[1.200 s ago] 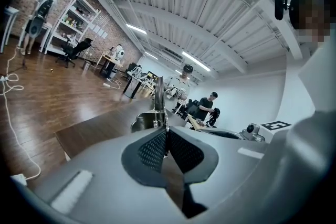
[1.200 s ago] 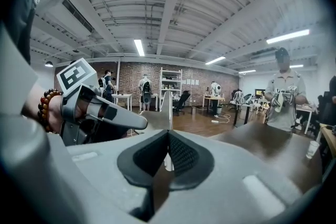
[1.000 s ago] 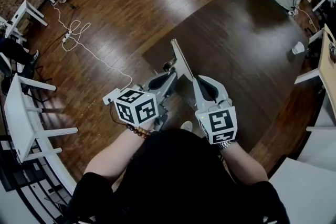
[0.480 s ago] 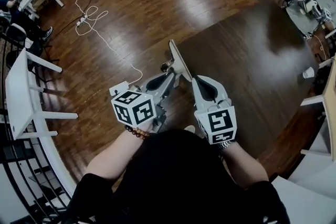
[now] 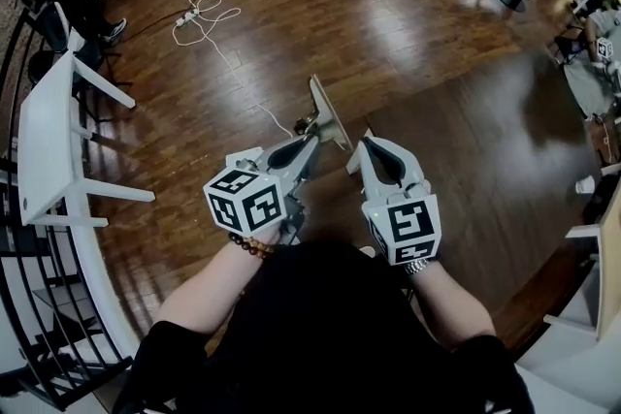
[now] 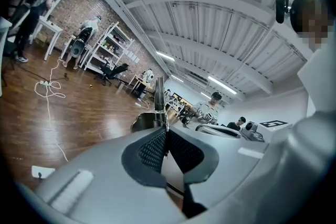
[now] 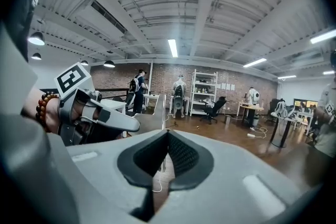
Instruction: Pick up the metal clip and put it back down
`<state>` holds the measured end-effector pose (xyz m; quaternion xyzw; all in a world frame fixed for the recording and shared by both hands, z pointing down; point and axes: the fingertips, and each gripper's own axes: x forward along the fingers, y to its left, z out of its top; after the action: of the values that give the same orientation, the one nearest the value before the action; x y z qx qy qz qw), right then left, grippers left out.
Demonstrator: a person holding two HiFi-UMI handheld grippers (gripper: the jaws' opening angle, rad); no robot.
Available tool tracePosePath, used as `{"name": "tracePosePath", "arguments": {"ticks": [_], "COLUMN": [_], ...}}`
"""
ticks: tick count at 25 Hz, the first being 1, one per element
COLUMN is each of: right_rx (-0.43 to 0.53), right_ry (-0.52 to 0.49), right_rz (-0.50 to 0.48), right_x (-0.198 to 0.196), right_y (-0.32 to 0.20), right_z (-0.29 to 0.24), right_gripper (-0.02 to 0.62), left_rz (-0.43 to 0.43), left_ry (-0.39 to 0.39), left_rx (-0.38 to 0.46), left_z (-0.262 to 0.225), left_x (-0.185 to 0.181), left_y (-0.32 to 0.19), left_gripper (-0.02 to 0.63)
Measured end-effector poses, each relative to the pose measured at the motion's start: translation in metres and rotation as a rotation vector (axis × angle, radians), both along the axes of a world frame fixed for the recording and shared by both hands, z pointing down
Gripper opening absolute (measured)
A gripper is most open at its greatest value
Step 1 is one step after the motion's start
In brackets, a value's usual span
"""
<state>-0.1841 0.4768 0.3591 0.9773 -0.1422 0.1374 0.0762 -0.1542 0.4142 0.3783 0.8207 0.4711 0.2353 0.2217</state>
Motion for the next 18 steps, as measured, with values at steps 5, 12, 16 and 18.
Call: {"name": "tracePosePath", "arguments": {"ticks": [5,12,16,18], "right_rx": [-0.003,-0.016,-0.031,-0.032], "right_ry": [0.005,0.001,-0.009,-0.021], "right_rz": [-0.063,-0.17,-0.25,-0.286], "right_x": [0.034,0.069,0.082,0.088], "right_y": [-0.056,-0.136,-0.173,-0.19], "right_z": [-0.001,0.0,-0.002,0.001], "right_gripper": [-0.008,-0.008,-0.008,-0.008], "left_rz": [-0.075,-0.197,-0.283,-0.326], "left_ry": [0.006,0.004,0.003,0.007], "left_rx": [-0.005,-0.015,-0.027,-0.034], "left_z": [-0.001,0.001,-0.003,-0.005], "left_x": [0.029,0.055,0.064,0.067], "left_y": [-0.063,-0.15,-0.19,-0.209], "left_gripper": [0.023,0.023,0.023,0.023]}}
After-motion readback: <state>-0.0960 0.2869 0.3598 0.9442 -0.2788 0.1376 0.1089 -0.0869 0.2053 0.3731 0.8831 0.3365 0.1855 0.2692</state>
